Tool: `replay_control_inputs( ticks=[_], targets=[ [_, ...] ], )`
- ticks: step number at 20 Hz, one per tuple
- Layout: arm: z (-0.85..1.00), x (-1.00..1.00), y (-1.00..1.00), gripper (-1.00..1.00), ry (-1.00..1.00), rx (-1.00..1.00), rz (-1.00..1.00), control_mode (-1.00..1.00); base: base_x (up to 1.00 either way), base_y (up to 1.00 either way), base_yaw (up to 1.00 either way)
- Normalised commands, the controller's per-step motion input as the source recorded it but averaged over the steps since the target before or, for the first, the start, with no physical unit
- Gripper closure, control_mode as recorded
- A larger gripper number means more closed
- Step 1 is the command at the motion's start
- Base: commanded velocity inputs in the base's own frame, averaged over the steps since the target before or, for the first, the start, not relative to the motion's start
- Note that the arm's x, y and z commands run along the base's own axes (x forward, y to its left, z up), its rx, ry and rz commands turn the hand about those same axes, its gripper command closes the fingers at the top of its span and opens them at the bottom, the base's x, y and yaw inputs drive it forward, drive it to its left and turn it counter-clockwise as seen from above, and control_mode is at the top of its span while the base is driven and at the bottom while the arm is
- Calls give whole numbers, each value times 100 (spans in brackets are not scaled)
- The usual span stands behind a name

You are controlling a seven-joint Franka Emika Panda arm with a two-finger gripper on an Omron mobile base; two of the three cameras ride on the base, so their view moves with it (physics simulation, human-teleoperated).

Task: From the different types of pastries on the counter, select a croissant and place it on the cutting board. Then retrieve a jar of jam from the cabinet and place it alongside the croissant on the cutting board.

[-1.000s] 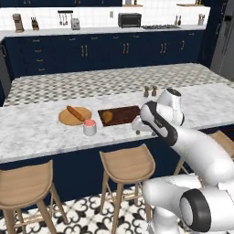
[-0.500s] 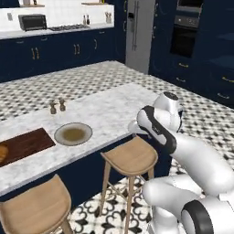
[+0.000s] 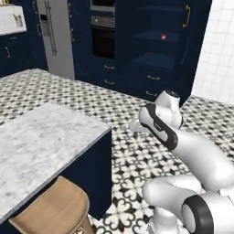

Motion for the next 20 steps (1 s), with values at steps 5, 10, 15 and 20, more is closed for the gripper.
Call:
replay_control_inputs(
  ticks=[5,10,15,20],
  targets=[
    [0,0,0,-100,0,0,0,100,100,-45,-49],
    [0,0,0,-100,0,0,0,100,100,-19,-39],
    [0,0,0,-100,0,0,0,100,100,28,-27],
    [0,0,0,-100,0,0,0,100,100,48,-10]
  ],
)
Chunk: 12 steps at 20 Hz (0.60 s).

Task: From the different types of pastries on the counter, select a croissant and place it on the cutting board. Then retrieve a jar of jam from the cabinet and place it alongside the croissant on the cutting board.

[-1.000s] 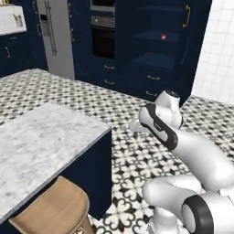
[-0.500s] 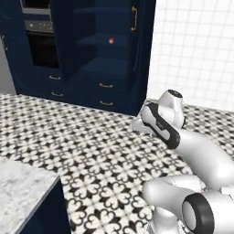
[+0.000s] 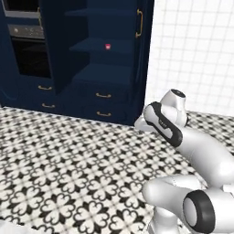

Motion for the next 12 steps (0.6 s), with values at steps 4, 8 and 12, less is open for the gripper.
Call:
replay_control_inputs(
  ticks=[4,8,12],
  targets=[
    [0,0,0,-100,0,0,0,100,100,9,7],
    [0,0,0,-100,0,0,0,100,100,31,3],
    [0,0,0,-100,0,0,0,100,100,84,-11]
  ],
)
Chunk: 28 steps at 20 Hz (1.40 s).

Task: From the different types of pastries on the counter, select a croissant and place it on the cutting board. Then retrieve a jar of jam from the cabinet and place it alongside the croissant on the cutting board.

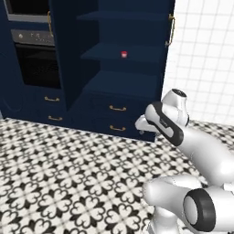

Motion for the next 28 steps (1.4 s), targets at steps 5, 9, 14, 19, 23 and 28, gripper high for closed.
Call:
replay_control_inputs(
  ticks=[5,9,14,19,23,28],
  targets=[
    [0,0,0,-100,0,0,0,100,100,73,-24],
    [0,0,0,-100,0,0,0,100,100,79,-38],
    [0,0,0,-100,0,0,0,100,100,29,-10],
    [0,0,0,-100,0,0,0,100,100,31,-1],
    [0,0,0,-100,0,0,0,100,100,97,-25],
    [0,0,0,-100,0,0,0,100,100,85,-37]
  ],
)
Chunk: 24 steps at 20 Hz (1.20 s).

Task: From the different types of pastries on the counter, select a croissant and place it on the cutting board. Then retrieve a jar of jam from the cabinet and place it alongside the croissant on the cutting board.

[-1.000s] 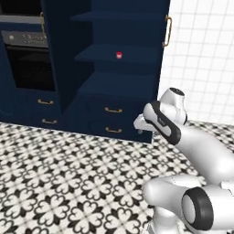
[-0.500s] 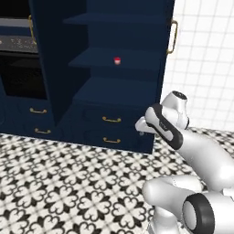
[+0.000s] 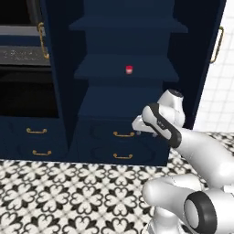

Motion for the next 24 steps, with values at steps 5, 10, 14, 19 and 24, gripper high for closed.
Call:
replay_control_inputs(
  ticks=[5,10,14,19,24],
  targets=[
    [0,0,0,-100,0,0,0,100,100,61,-33],
    [0,0,0,-100,0,0,0,100,100,5,-31],
    [0,0,0,-100,0,0,0,100,89,38,-33],
    [0,0,0,-100,0,0,0,100,70,51,-23],
    [0,0,0,-100,0,0,0,100,83,24,-11]
  ],
)
